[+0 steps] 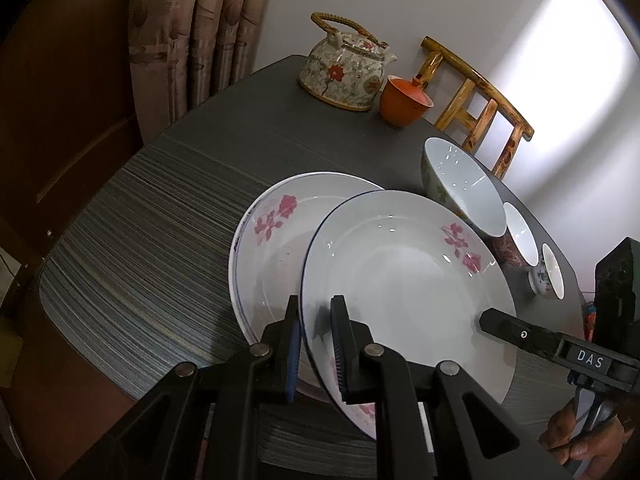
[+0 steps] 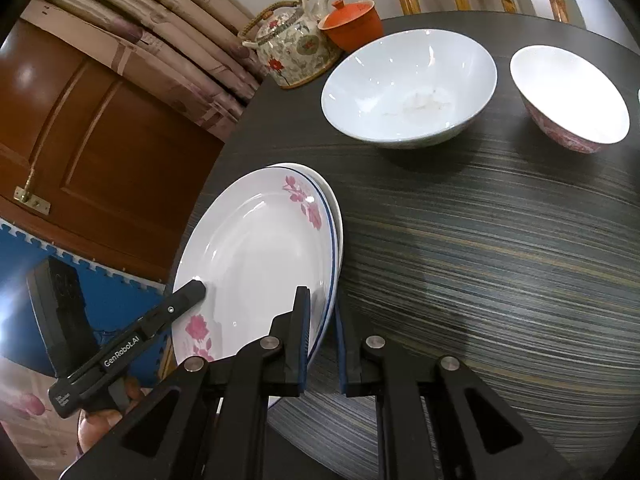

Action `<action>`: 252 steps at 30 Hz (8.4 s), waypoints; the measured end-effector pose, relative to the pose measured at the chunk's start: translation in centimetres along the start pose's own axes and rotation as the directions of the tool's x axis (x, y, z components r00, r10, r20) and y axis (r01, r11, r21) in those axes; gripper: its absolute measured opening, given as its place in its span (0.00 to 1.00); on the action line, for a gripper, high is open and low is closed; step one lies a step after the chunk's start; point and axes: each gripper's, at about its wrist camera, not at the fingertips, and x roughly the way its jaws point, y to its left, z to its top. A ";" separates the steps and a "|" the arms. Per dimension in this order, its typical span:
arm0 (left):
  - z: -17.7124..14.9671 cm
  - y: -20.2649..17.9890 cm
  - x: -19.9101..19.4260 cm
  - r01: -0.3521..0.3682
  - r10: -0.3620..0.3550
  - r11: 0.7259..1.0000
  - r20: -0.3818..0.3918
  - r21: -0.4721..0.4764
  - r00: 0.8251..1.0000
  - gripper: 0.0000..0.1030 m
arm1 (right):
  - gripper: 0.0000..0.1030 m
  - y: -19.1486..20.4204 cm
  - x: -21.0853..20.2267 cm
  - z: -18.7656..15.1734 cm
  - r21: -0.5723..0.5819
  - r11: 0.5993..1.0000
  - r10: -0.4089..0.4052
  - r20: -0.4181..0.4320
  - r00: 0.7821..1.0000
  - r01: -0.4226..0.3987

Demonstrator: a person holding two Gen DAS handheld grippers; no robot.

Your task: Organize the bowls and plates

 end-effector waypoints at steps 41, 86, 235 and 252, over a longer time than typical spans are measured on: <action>0.9 0.1 -0.3 -0.084 0.082 0.996 0.071 0.021 0.994 0.26 | 0.14 1.0 1.7 0.7 0.043 0.999 0.007 -0.016 1.000 -0.006; 0.7 0.0 -0.4 -0.062 0.061 0.998 0.056 0.033 0.997 0.27 | 0.11 2.3 0.9 0.7 -0.018 0.999 -0.029 0.044 0.999 0.030; -6.9 -19.2 0.2 0.150 -0.146 0.931 -0.038 0.333 0.989 0.34 | 0.23 -25.1 -15.8 -14.8 0.406 0.906 -0.318 0.469 0.824 0.119; 3.5 -23.2 1.7 0.279 -0.272 0.906 -0.067 0.317 0.960 0.37 | 0.20 -17.1 -21.4 -4.1 0.254 0.957 0.016 0.430 0.903 -0.138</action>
